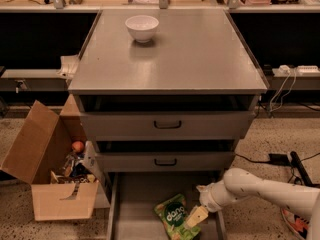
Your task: Pick green rice chip bag from bottom drawer and place on counter
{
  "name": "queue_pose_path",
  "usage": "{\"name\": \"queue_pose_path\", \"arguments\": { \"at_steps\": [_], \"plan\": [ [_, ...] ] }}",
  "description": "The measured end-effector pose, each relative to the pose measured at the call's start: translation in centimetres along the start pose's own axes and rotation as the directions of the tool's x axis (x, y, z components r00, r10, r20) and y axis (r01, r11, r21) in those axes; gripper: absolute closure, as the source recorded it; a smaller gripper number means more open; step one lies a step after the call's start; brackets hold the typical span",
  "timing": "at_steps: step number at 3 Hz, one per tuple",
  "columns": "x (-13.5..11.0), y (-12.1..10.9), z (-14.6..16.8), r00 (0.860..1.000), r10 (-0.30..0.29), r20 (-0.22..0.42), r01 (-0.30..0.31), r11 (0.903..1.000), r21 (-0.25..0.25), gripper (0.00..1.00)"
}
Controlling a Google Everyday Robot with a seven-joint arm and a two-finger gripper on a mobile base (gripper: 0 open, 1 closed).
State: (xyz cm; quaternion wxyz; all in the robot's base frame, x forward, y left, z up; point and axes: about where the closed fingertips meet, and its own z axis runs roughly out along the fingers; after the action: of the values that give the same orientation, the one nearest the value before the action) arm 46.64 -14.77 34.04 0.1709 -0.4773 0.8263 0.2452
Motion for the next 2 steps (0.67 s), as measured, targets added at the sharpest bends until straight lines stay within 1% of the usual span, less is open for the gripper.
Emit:
{"name": "queue_pose_path", "arguments": {
  "at_steps": [1,2],
  "plan": [
    [1.0,-1.22,3.78,0.998,0.062,0.031,-0.06,0.9971,-0.047,0.0],
    [1.0,-1.22,3.79,0.998,0.061,0.031,-0.06,0.9971,-0.047,0.0]
  ]
}}
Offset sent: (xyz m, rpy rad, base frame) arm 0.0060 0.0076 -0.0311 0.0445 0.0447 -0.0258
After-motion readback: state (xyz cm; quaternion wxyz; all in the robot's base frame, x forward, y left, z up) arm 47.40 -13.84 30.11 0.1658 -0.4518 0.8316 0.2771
